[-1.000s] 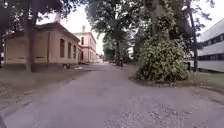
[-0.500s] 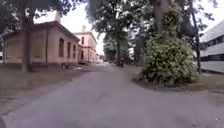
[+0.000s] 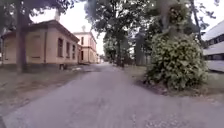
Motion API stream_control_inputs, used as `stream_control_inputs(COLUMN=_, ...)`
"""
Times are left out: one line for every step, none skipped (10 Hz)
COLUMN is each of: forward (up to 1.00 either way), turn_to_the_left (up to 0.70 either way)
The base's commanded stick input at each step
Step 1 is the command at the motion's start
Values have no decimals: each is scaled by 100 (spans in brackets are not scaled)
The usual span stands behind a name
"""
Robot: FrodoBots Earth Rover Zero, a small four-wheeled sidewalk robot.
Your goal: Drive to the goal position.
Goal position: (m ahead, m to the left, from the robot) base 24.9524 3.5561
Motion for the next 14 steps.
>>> stream_control_inputs(forward=85, turn_to_the_left=1)
stream_control_inputs(forward=85, turn_to_the_left=1)
stream_control_inputs(forward=85, turn_to_the_left=19)
stream_control_inputs(forward=85, turn_to_the_left=25)
stream_control_inputs(forward=85, turn_to_the_left=1)
stream_control_inputs(forward=85, turn_to_the_left=1)
stream_control_inputs(forward=85, turn_to_the_left=1)
stream_control_inputs(forward=85, turn_to_the_left=1)
stream_control_inputs(forward=85, turn_to_the_left=1)
stream_control_inputs(forward=85, turn_to_the_left=1)
stream_control_inputs(forward=85, turn_to_the_left=1)
stream_control_inputs(forward=85, turn_to_the_left=1)
stream_control_inputs(forward=85, turn_to_the_left=1)
stream_control_inputs(forward=85, turn_to_the_left=1)
